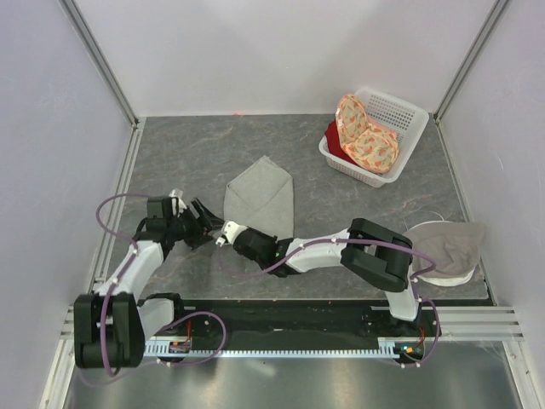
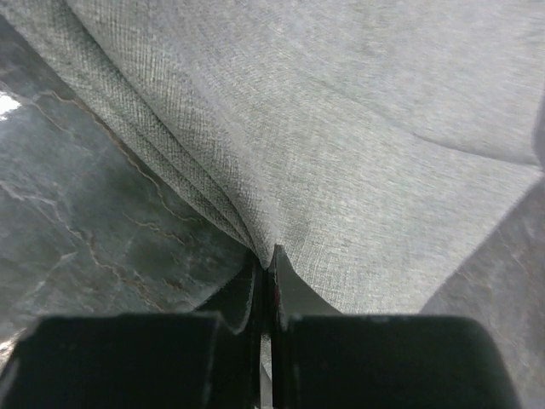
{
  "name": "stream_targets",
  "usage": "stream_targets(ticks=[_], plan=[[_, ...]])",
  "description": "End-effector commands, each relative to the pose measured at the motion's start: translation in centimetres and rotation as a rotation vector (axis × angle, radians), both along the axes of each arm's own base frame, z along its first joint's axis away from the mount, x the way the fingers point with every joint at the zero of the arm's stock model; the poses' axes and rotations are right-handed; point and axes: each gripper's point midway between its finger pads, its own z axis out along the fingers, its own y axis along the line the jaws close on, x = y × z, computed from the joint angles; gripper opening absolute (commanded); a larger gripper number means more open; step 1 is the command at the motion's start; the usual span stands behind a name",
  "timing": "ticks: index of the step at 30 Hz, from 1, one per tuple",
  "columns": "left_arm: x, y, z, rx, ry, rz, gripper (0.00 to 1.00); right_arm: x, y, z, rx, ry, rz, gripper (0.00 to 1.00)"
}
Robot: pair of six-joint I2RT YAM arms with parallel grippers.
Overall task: Fold the napkin, place the utensils inside, and roll it up
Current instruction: Roll the napkin with the utensil
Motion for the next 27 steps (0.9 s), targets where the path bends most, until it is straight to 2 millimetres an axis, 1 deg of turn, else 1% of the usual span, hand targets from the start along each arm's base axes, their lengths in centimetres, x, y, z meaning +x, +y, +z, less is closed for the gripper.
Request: stream_targets(ticks=[1, 2, 3, 4, 5, 6, 7, 8, 9, 10, 11, 13, 14, 15, 16, 17, 18, 19, 20, 21, 22, 23, 24, 25, 26, 27], plan=[[1.1, 2.9, -0.2, 0.100, -0.090, 0.182, 0.82, -3.0, -0.7, -1.1, -0.046, 0.301, 0.071, 0.00], [0.6, 3.1, -0.9, 0.110, -0.085, 0.194, 0.82, -3.1, -0.2, -0.5, -0.021, 0.332, 0.072, 0.00], [0.7, 3.4, -0.9, 0.117, -0.106, 0.210, 0.82, -3.6, -0.6, -0.7, -0.036, 0.375, 0.074, 0.00], [0.6, 3.5, -0.7, 0.116, -0.129, 0.221, 0.82, -3.8, -0.5, -0.7, -0.016, 0.435, 0.087, 0.00], [0.2, 3.6, -1.3, 0.118, -0.126, 0.230, 0.82, -3.8, -0.1, -0.1, 0.007, 0.465, 0.087, 0.00], [0.2, 3.6, -1.2, 0.118, -0.140, 0.236, 0.82, -4.0, -0.6, -0.3, -0.007, 0.508, 0.081, 0.00], [0.6, 3.6, -0.4, 0.114, -0.193, 0.237, 0.82, -4.3, -0.6, -0.4, 0.010, 0.575, 0.093, 0.00], [0.4, 3.5, -0.7, 0.113, -0.209, 0.230, 0.82, -4.2, -0.3, 0.1, 0.030, 0.604, 0.100, 0.00], [0.4, 3.2, -0.6, 0.109, -0.235, 0.205, 0.82, -4.6, -0.5, 0.1, 0.028, 0.655, 0.101, 0.00], [0.7, 3.0, -0.1, 0.104, -0.284, 0.191, 0.82, -4.6, -0.7, 0.0, 0.044, 0.715, 0.102, 0.00], [0.7, 2.8, 0.0, 0.109, -0.308, 0.166, 0.82, -4.7, -0.6, 0.6, 0.046, 0.751, 0.104, 0.00], [0.8, 2.2, 0.3, 0.099, -0.345, 0.123, 0.82, -4.1, -1.1, 0.4, 0.047, 0.812, 0.082, 0.00], [0.7, 1.9, 0.1, 0.102, -0.344, 0.102, 0.82, -4.4, -0.8, 1.1, 0.052, 0.858, 0.091, 0.00], [0.6, 1.6, 0.1, 0.095, -0.354, 0.082, 0.82, -4.0, -1.3, 0.7, 0.049, 0.894, 0.067, 0.00], [0.7, 1.5, 0.0, 0.098, -0.367, 0.075, 0.83, -4.5, -0.9, 1.3, 0.064, 0.951, 0.085, 0.00], [0.6, 0.7, 0.2, 0.091, -0.376, 0.041, 0.83, -4.5, -0.9, 1.4, 0.071, 0.981, 0.083, 0.00], [0.5, 0.4, 0.2, 0.088, -0.382, 0.024, 0.84, -4.2, -1.3, 0.8, 0.072, 1.027, 0.063, 0.00], [0.4, -0.1, 0.3, 0.089, -0.391, -0.001, 0.86, -4.0, -0.8, 1.3, 0.084, 1.040, 0.071, 0.00], [0.5, -0.4, 0.3, 0.094, -0.396, -0.013, 0.87, -4.5, -1.2, 1.3, 0.069, 1.088, 0.063, 0.00], [0.5, -0.6, 0.2, 0.097, -0.389, -0.025, 0.87, -4.2, -1.5, 0.6, 0.064, 1.117, 0.037, 0.00], [0.4, -1.3, 0.3, 0.096, -0.390, -0.051, 0.87, -3.9, -1.1, 0.8, 0.078, 1.128, 0.042, 0.00], [0.4, -1.5, 0.2, 0.109, -0.389, -0.061, 0.88, -4.2, -1.3, 0.9, 0.077, 1.165, 0.036, 0.00], [0.3, -1.7, -0.2, 0.117, -0.375, -0.071, 0.88, -3.9, -1.5, 0.4, 0.084, 1.196, 0.019, 0.00], [0.3, -2.4, 0.1, 0.124, -0.384, -0.097, 0.88, -3.7, -1.2, 0.5, 0.099, 1.207, 0.019, 0.00], [0.2, -2.3, -0.3, 0.148, -0.367, -0.101, 0.88, -3.6, -1.1, 0.5, 0.107, 1.220, 0.017, 0.00], [0.5, -2.4, -0.3, 0.164, -0.359, -0.100, 0.88, -3.4, -1.2, 0.3, 0.118, 1.241, 0.008, 0.00]])
